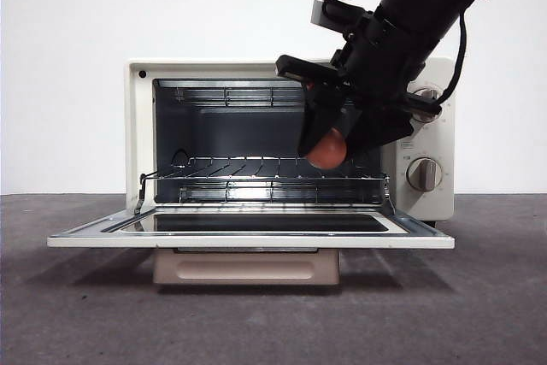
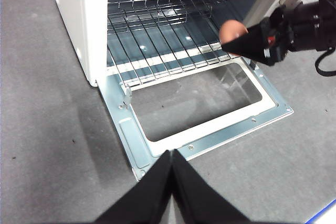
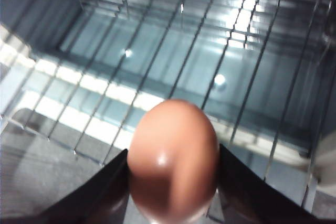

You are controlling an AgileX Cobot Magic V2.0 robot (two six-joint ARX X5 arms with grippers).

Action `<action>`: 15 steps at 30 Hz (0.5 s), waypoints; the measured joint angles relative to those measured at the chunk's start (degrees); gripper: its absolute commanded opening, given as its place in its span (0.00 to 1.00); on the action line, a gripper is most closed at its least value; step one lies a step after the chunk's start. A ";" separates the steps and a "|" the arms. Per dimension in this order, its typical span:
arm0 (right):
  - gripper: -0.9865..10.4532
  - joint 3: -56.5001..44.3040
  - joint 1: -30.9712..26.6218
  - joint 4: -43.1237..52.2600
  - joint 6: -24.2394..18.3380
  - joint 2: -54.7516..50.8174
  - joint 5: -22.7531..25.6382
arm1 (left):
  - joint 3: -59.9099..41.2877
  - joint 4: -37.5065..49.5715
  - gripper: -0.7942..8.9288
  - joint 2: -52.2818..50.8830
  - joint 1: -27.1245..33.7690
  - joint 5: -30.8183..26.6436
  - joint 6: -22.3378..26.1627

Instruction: Eggoven

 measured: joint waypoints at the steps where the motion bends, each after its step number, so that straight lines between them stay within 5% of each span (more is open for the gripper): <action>1: 0.09 0.00 -0.31 0.07 0.00 0.02 0.02 | 0.00 -0.24 0.09 -0.09 0.00 0.00 -0.11; 9: 0.09 0.35 -1.22 2.14 -0.02 2.60 0.57 | 0.00 -0.50 0.09 -0.04 0.00 0.00 -1.03; 15: 0.30 0.35 -0.98 2.08 -0.02 2.64 0.79 | 0.00 -0.46 0.09 -0.02 0.00 0.00 -1.16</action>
